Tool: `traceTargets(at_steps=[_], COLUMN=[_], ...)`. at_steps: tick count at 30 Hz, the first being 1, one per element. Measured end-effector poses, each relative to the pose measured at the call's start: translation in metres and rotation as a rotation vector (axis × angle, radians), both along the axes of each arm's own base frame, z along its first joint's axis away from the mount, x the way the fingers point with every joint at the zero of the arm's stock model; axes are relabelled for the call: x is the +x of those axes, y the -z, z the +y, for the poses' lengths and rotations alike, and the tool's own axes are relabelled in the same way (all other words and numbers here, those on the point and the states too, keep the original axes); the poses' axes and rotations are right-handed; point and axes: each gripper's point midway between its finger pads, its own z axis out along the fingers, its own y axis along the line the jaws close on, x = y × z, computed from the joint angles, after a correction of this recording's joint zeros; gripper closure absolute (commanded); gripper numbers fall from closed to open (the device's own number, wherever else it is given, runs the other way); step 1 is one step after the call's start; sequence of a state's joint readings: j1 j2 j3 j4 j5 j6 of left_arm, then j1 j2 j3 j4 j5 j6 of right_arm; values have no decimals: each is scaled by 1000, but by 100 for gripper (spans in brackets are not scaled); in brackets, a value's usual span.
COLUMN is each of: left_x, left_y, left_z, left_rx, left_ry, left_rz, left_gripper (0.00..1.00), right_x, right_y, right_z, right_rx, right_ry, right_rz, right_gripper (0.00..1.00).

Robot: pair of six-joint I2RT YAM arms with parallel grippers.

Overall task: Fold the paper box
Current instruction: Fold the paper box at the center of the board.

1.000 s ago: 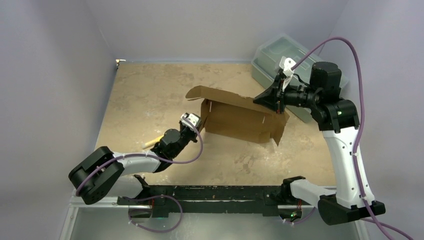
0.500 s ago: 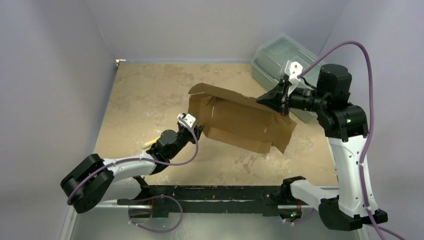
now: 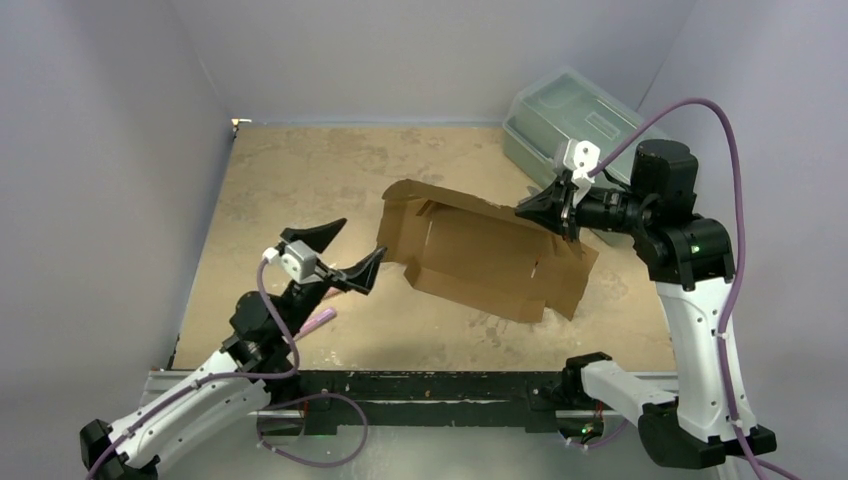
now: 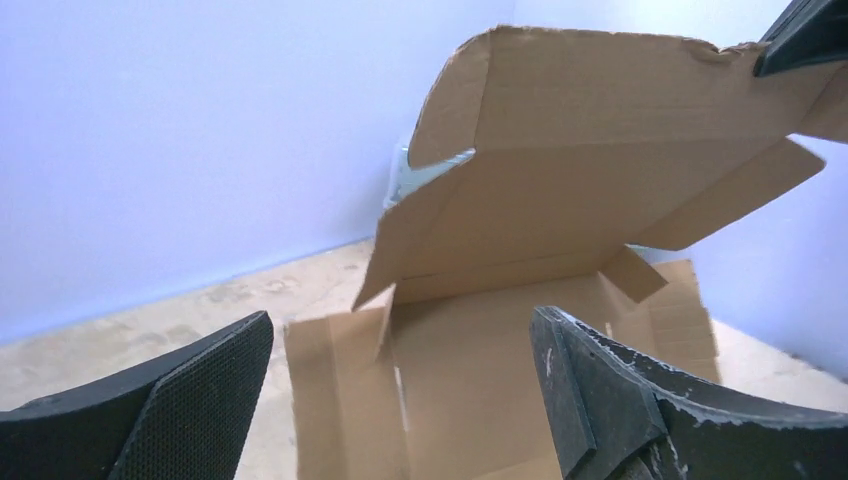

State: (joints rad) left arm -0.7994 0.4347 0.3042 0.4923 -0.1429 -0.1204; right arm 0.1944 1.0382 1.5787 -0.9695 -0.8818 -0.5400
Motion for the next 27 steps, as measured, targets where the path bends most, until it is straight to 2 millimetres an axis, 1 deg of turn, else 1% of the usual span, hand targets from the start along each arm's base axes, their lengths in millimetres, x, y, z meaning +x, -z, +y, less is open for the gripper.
traceTargets(at_steps=[2,4,6,8,10,12,14,16,17,19,20,21,24,26,27], left_x=[4,12,23,34,44,56,70,81,85,86,84,82,76,72,70], left_y=[-11,-12,-5,12,27,35,31,20,15,5,2,-1,-3,-4,-5], left_z=[-3,-13,-26,-36,-41,-42,-40,-39,-38,-42,-46,-50,-63,-71,-74], left_rx=[49,129,217,300,363,401,405,389,379,361,355,351,360,368,370], left_ry=[-12,-14,-9,-9,-7,-8,-13,-12,-9,16,40,67,148,197,218], left_rz=[-36,-58,-72,-67,-57,-46,-48,-65,-77,-108,-124,-135,-162,-174,-178], left_gripper=[1,1,3,9,15,19,22,24,27,39,48,57,72,94,100], right_x=[-1,-2,-3,-4,-5,-5,-6,-6,-7,-8,-8,-8,-8,-8,-8], right_y=[1,1,1,1,1,0,0,0,0,1,1,1,2,2,2], right_z=[0,0,0,-1,-1,-1,-1,0,0,0,1,1,0,0,0], right_rx=[-3,-5,-7,-8,-10,-11,-12,-13,-13,-13,-13,-14,-16,-18,-19], right_ry=[-3,-5,-7,-9,-11,-14,-20,-23,-29,-34,-37,-38,-39,-40,-40], right_rz=[-1,-3,-5,-9,-14,-18,-24,-26,-26,-24,-23,-23,-24,-25,-26], right_gripper=[100,100,100,100,100,100,100,100,100,100,100,100,100,100,100])
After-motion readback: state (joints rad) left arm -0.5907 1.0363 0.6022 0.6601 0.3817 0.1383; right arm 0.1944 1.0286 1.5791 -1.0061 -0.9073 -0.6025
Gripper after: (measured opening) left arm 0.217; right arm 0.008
